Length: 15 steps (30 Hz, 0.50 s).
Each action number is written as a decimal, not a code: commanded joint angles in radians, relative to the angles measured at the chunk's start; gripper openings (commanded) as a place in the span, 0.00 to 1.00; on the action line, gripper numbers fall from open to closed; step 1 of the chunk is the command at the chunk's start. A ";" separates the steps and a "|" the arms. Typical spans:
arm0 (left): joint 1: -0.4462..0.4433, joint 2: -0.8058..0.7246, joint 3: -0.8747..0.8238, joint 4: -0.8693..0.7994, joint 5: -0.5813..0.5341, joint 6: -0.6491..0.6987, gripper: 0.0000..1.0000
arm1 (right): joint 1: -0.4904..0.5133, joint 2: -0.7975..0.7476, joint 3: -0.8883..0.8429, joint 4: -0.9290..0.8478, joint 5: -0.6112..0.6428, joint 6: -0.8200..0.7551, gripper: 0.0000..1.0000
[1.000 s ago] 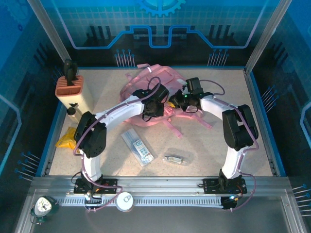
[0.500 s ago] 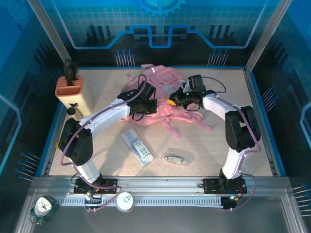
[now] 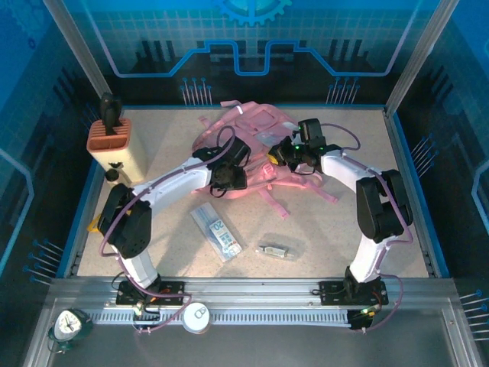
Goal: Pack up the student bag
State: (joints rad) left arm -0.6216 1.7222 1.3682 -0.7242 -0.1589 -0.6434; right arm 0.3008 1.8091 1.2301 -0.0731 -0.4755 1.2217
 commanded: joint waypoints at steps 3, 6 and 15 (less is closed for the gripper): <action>0.014 -0.044 -0.021 0.062 0.093 -0.074 0.51 | 0.002 -0.070 0.022 0.099 0.010 0.017 0.00; 0.013 -0.022 0.004 0.071 0.070 -0.051 0.53 | -0.001 -0.070 0.017 0.100 0.010 0.018 0.00; 0.035 0.040 0.049 0.104 0.031 0.143 0.51 | -0.003 -0.058 0.023 0.125 -0.012 0.041 0.00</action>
State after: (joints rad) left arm -0.6064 1.7283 1.3895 -0.6479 -0.1196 -0.6052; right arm 0.3019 1.8042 1.2301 -0.0586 -0.4736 1.2392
